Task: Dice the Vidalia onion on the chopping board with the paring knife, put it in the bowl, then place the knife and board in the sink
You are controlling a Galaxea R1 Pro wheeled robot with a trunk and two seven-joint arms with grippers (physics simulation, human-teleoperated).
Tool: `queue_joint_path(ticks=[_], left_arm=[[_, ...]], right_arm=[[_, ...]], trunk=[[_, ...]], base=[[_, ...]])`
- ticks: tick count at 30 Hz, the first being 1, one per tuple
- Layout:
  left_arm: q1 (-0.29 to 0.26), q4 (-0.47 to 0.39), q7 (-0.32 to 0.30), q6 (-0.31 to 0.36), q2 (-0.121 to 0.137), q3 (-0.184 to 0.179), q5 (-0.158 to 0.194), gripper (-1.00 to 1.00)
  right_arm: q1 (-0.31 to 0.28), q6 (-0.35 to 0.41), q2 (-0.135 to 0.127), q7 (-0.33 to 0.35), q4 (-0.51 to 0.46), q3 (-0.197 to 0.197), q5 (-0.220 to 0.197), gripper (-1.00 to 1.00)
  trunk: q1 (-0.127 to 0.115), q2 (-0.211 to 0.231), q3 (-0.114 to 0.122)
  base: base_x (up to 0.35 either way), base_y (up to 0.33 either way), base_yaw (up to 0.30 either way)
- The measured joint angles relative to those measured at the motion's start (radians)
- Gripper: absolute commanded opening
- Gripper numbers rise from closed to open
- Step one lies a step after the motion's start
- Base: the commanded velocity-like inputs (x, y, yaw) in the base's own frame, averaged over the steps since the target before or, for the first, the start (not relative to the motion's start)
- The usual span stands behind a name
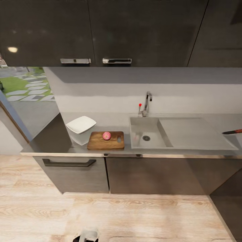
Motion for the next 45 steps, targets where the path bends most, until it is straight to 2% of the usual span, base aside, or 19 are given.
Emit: queue_joint_path(ticks=[3,9,12,16,19,21,24,27,30,45], left_arm=[[0.073,0.001,0.003,-0.021,0.003,-0.001,0.000,1.00],[0.176,0.001,0.003,-0.032,0.008,0.001,0.000,1.00],[0.231,0.001,0.003,-0.061,0.024,0.001,0.000,1.00],[0.290,0.001,0.003,-0.167,0.053,0.002,0.003,1.00],[0.335,0.001,0.004,-0.240,0.065,0.001,0.004,1.00],[0.346,0.001,0.005,-0.260,0.068,0.001,0.007,1.00],[0.358,0.000,0.005,-0.282,0.075,0.006,0.036,1.00],[0.363,-0.002,0.005,-0.286,0.079,0.012,0.126,1.00],[0.364,-0.003,0.004,-0.285,0.079,0.013,0.159,1.00],[0.366,-0.008,0.002,-0.283,0.066,0.016,0.175,1.00]], right_arm=[[0.000,0.000,0.000,-0.001,0.000,-0.001,-0.009,1.00],[0.000,0.000,0.000,-0.001,-0.001,-0.003,-0.012,1.00],[0.000,0.000,-0.001,-0.002,-0.001,-0.003,-0.012,1.00],[0.000,0.000,-0.001,-0.002,0.000,-0.004,-0.012,1.00],[0.000,0.000,-0.001,-0.002,0.000,-0.004,-0.012,1.00],[0.000,0.000,-0.001,-0.002,0.000,-0.004,-0.012,1.00],[0.000,-0.001,-0.001,-0.001,0.000,-0.004,-0.013,1.00],[0.000,-0.005,-0.001,0.000,0.000,-0.003,-0.014,1.00],[0.000,-0.007,-0.001,0.000,0.000,-0.003,-0.014,1.00],[0.000,-0.009,-0.005,0.000,-0.003,-0.003,-0.010,1.00]], trunk=[[0.000,0.000,0.000],[0.000,0.000,0.000],[0.000,0.000,0.000],[0.000,0.000,0.000],[0.000,0.000,0.000],[0.000,0.000,0.000],[0.000,0.000,0.000],[0.000,0.000,0.000],[0.000,0.000,0.000],[0.000,0.000,0.000]], base=[[0.000,0.000,0.000],[0.000,0.000,0.000],[0.000,0.000,0.000],[0.000,0.000,0.000],[0.000,0.000,0.000],[0.000,0.000,0.000],[0.000,0.000,0.000],[0.000,0.000,0.000],[0.000,0.000,0.000],[0.000,0.000,0.000]])
